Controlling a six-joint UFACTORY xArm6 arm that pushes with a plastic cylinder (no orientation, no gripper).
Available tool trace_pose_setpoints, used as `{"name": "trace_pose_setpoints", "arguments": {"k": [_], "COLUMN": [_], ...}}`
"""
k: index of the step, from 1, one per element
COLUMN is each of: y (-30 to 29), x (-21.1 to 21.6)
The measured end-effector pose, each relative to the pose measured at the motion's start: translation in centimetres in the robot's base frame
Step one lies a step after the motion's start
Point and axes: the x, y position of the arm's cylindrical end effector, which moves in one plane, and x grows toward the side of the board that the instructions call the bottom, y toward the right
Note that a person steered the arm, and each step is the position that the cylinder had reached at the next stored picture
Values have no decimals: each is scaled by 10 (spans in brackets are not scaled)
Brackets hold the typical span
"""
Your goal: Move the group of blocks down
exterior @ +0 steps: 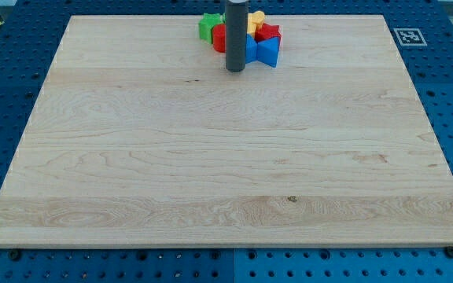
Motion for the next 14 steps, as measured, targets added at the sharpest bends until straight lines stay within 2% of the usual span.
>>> {"name": "trace_pose_setpoints", "arguments": {"k": [1, 2, 3, 4, 5, 6, 7, 8, 9, 10, 12, 13, 14], "y": [0, 14, 12, -46, -117, -162, -166, -164, -153, -139, -8, 26, 24], "x": [0, 19, 56, 79, 66, 1, -74, -118, -139, -137, -137, -108, -54]}}
